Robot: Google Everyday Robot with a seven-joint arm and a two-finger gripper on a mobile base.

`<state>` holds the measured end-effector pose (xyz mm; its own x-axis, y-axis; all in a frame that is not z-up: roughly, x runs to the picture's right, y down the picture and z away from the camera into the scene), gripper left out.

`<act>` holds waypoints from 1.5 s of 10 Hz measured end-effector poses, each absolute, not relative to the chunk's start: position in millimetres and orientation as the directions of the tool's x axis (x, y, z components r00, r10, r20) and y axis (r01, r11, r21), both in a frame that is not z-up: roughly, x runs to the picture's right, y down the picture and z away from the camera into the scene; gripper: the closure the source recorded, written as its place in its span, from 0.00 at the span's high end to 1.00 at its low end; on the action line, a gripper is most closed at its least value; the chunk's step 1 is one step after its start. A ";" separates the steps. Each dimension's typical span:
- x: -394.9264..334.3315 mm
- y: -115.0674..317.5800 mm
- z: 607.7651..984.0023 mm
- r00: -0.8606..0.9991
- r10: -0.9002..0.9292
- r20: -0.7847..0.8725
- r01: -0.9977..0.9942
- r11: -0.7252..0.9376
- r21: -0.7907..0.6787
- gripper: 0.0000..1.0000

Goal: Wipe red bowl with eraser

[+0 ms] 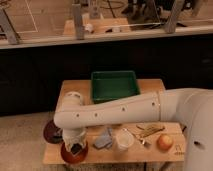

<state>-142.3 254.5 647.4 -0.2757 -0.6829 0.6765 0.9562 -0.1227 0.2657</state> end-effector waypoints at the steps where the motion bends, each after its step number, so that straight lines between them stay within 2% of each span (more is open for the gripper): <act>1: -146.7 254.1 644.5 -0.288 -0.683 0.671 0.952 -0.127 0.280 0.15; 7: -144.5 280.3 630.1 -0.332 -0.650 0.684 0.938 -0.153 0.310 0.15; 15: -99.8 281.3 637.0 -0.258 -0.655 0.710 0.966 -0.147 0.215 0.15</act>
<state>-99.8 281.3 637.0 -0.2577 -0.6551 0.7102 0.9655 -0.1468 0.2149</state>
